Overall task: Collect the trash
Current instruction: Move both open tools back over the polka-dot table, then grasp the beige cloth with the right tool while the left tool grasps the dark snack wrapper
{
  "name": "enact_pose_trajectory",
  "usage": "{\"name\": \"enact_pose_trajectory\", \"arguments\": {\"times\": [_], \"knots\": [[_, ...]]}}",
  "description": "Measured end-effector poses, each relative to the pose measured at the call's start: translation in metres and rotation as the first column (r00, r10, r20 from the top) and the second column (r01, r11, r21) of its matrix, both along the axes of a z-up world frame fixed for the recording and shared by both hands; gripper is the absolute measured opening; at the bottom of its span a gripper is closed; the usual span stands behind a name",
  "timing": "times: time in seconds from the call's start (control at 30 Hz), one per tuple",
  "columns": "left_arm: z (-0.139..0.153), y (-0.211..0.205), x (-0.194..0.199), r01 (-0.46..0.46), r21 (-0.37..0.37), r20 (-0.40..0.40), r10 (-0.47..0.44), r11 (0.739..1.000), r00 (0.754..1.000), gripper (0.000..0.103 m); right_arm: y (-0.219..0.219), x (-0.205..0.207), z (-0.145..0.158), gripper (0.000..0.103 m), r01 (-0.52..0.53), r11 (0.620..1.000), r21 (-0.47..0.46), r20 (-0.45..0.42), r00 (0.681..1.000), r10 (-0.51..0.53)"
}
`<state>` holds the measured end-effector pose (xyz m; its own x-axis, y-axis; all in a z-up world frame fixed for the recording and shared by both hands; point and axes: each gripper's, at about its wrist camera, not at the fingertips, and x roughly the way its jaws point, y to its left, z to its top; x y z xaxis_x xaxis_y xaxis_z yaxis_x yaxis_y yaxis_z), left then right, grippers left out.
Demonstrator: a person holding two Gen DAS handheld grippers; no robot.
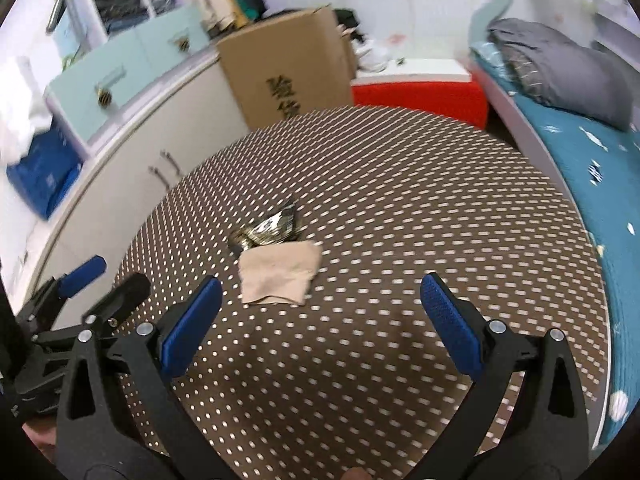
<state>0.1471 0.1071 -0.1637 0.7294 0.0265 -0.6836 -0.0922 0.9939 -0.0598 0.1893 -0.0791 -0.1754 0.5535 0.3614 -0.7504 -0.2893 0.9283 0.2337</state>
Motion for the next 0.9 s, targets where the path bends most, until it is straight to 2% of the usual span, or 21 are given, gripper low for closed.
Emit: {"name": "enact_pose_trajectory", "arguments": {"times": [0.3, 0.37, 0.43, 0.5, 0.6, 0.9], "knots": [[-0.020, 0.020, 0.008, -0.042, -0.015, -0.045, 0.042, 0.999, 0.998, 0.092, 0.045, 0.026, -0.038, 0.097, -0.060, 0.995, -0.084, -0.047, 0.997, 0.056], [-0.024, 0.020, 0.012, -0.040, -0.018, -0.053, 0.039, 0.999, 0.998, 0.092, 0.049, 0.027, -0.043, 0.084, -0.059, 0.993, -0.106, -0.028, 0.998, 0.057], [-0.026, 0.018, 0.019, -0.028, -0.010, -0.057, 0.028, 1.000, 0.998, 0.092, 0.053, 0.024, -0.041, 0.058, -0.068, 0.990, -0.126, 0.007, 0.998, 0.069], [-0.027, 0.012, 0.027, -0.014, -0.004, -0.064, 0.013, 1.000, 0.998, 0.092, 0.051, 0.023, -0.040, 0.055, -0.080, 0.990, -0.114, 0.008, 0.997, 0.081], [-0.027, 0.001, 0.038, 0.018, 0.004, -0.063, -0.018, 1.000, 0.998, 0.092, 0.037, 0.017, -0.038, 0.052, -0.078, 0.993, -0.092, 0.008, 0.997, 0.079], [-0.038, -0.052, 0.087, 0.192, 0.096, -0.106, -0.182, 0.977, 0.978, 0.092, -0.052, -0.006, -0.019, 0.052, 0.071, 0.998, -0.003, 0.027, 0.997, -0.070]]}}
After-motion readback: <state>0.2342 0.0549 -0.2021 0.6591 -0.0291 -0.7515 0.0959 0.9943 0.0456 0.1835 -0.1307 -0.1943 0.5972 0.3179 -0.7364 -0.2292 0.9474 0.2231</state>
